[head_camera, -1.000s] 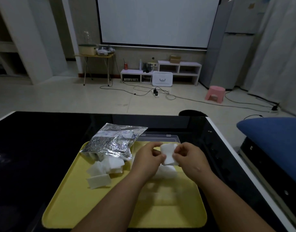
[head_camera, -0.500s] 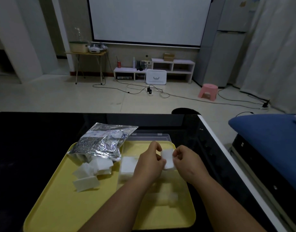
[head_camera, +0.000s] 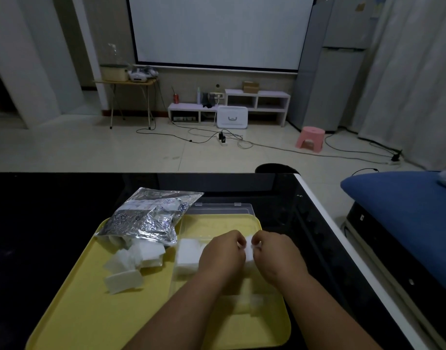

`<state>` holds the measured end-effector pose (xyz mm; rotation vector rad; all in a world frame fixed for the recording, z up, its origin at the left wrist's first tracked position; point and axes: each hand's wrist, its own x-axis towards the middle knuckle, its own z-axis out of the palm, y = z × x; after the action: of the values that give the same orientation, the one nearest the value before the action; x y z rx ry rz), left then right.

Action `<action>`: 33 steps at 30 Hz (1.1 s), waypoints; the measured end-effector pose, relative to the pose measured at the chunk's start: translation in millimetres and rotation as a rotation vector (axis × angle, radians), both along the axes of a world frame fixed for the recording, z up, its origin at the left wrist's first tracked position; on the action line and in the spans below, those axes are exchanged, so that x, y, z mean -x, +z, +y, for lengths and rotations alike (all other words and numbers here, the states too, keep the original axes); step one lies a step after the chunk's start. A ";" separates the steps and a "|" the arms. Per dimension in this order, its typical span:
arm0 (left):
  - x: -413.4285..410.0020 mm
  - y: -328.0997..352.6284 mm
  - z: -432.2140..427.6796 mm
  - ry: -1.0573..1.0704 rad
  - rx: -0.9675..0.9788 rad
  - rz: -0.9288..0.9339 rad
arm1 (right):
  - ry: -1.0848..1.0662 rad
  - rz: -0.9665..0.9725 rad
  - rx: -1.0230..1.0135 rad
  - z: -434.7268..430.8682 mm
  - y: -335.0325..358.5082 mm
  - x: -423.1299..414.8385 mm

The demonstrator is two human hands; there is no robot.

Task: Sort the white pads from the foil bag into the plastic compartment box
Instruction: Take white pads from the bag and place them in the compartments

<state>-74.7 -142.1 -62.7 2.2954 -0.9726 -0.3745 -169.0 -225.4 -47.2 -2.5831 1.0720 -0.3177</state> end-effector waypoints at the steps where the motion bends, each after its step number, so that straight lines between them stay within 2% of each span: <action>1: -0.9 0.1 -0.3 -0.002 0.001 0.003 | 0.002 0.011 0.024 0.5 -0.3 -0.5; 4: -1.8 0.6 -1.1 -0.020 0.001 0.003 | -0.021 0.051 0.076 0.9 -2.0 -1.2; 9: -1.3 -1.1 -1.6 -0.023 -0.017 -0.030 | -0.044 0.133 0.030 -2.6 -3.4 1.5; 14: -6.6 0.4 -3.7 -0.006 -0.073 0.019 | -0.050 0.190 -0.058 -0.1 -2.3 1.0; 17: -8.9 1.1 -6.4 -0.005 -0.103 0.046 | -0.060 0.191 -0.090 1.2 -2.3 1.6; 22: -11.3 -1.7 -9.6 0.021 -0.116 0.052 | -0.030 0.108 -0.016 1.2 0.0 0.7; 25: -11.9 -2.6 -9.2 0.023 -0.103 0.035 | -0.026 0.130 -0.060 0.9 -2.2 -3.5; 29: -10.3 -2.0 -8.2 -0.020 -0.100 0.010 | -0.030 0.172 -0.103 1.5 -3.7 -5.6; 33: -11.4 -0.6 -3.9 -0.074 -0.114 -0.015 | -0.034 0.134 -0.106 -1.0 -2.2 -6.2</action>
<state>-63.3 -146.0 -63.4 2.3714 -1.0716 -0.4548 -162.7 -226.4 -49.4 -2.5232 1.1473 -0.0932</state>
